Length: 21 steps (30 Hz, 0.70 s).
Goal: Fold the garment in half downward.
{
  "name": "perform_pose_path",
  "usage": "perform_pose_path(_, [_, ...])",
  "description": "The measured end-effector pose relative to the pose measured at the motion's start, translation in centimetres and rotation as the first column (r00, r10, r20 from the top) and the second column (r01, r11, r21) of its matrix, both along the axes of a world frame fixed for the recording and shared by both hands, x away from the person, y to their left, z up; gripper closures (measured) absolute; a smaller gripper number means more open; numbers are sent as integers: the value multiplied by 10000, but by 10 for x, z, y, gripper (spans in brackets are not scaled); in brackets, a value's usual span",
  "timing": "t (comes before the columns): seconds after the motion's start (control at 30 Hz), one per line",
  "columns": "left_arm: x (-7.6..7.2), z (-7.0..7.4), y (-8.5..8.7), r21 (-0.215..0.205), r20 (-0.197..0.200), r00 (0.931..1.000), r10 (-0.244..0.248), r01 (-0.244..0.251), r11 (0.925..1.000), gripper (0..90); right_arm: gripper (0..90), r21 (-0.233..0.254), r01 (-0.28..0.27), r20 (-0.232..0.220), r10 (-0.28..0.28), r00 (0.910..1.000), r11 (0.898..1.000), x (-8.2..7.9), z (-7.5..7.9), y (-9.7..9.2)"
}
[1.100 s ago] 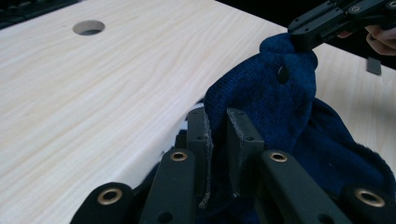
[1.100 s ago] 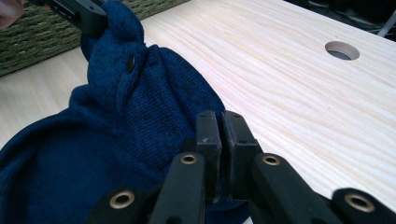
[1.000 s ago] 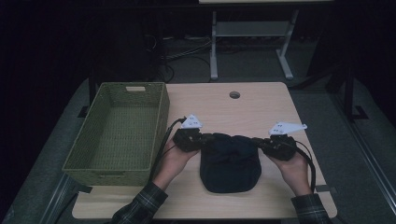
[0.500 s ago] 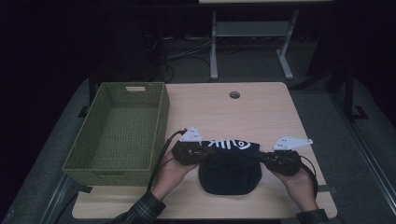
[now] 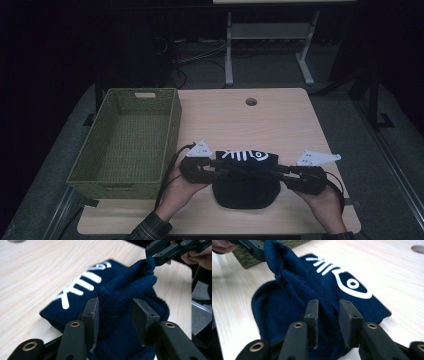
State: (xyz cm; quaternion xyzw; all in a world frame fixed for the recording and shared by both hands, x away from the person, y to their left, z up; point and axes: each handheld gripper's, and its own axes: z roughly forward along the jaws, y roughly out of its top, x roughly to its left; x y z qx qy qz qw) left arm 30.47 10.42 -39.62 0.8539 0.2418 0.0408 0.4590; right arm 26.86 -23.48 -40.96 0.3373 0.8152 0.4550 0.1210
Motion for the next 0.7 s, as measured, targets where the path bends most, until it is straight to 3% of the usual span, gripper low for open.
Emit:
perform_pose_path(0.2, [-3,20,8,-263,530,9985,143,-129,9996,580,675,365,-79,277,69,9996,9993,-3,15,-3])
perform_pose_path(0.27, [-1,25,11,-422,598,9980,210,-185,9989,634,746,444,-91,308,78,9995,9990,-1,20,-4])
perform_pose_path(0.4, [6,24,9,-417,507,9983,281,-260,9988,759,889,259,-134,267,127,9996,9996,3,18,-3])
perform_pose_path(0.53, [13,22,5,-312,462,9983,368,-354,9989,885,900,233,47,197,-51,9998,9997,9,16,-2])
perform_pose_path(0.7, [30,13,-4,-60,395,9951,902,-900,9959,898,900,229,129,-19,-129,9999,9997,17,8,-3])
